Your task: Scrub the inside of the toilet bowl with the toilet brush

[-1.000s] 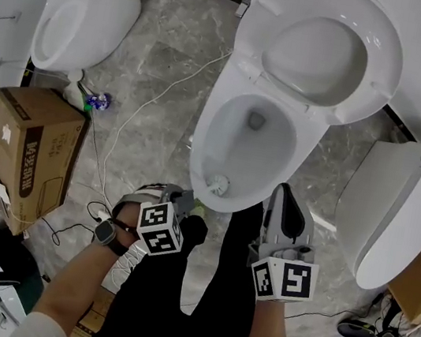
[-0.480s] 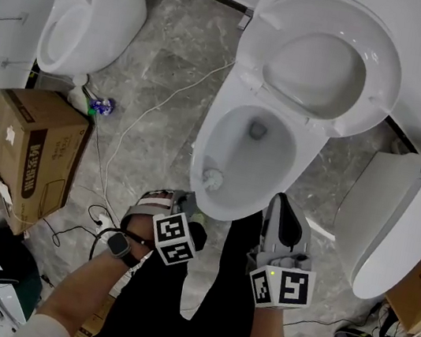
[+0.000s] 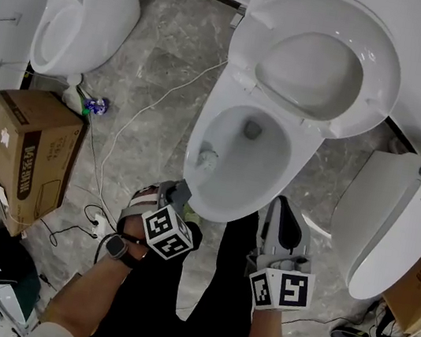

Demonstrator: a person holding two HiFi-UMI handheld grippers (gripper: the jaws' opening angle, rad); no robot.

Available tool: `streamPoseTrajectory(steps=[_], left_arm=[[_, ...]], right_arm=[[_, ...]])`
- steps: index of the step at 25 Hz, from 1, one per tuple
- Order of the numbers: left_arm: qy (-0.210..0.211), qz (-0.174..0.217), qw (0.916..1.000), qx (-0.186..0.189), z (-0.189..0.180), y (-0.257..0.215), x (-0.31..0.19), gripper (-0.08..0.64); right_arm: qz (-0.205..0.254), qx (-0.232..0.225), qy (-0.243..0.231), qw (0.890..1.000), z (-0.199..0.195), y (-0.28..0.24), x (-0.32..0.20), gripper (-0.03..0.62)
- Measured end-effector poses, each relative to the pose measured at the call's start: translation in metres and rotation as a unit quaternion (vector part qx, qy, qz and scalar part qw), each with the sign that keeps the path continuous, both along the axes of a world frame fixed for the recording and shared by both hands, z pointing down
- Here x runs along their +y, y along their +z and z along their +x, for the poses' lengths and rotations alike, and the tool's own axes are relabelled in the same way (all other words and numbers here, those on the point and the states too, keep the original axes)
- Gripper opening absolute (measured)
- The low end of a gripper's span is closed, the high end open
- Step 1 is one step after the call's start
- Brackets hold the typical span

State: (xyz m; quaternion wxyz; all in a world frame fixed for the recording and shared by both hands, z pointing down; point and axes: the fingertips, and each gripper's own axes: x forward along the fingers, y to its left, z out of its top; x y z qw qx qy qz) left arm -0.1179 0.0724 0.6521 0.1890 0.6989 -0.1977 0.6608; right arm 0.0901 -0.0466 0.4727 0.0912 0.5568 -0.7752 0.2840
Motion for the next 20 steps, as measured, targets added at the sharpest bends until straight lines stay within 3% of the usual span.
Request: streamPoseTrajectory(steps=[5, 9, 20], left_arm=[[-0.051, 0.037, 0.9979, 0.012, -0.007, 0.001, -0.019, 0.153], [-0.103, 0.079, 0.9912, 0.024, -0.012, 0.003, -0.034, 0.153], [-0.235, 0.158, 0.9553, 0.084, -0.027, 0.008, -0.049, 0.153]], right_arm=[[-0.006, -0.001, -0.003, 1.0, 0.002, 0.008, -0.001, 0.012], [-0.01, 0.003, -0.01, 1.0, 0.002, 0.013, -0.001, 0.012], [-0.015, 0.016, -0.031, 0.999, -0.009, 0.031, 0.003, 0.012]])
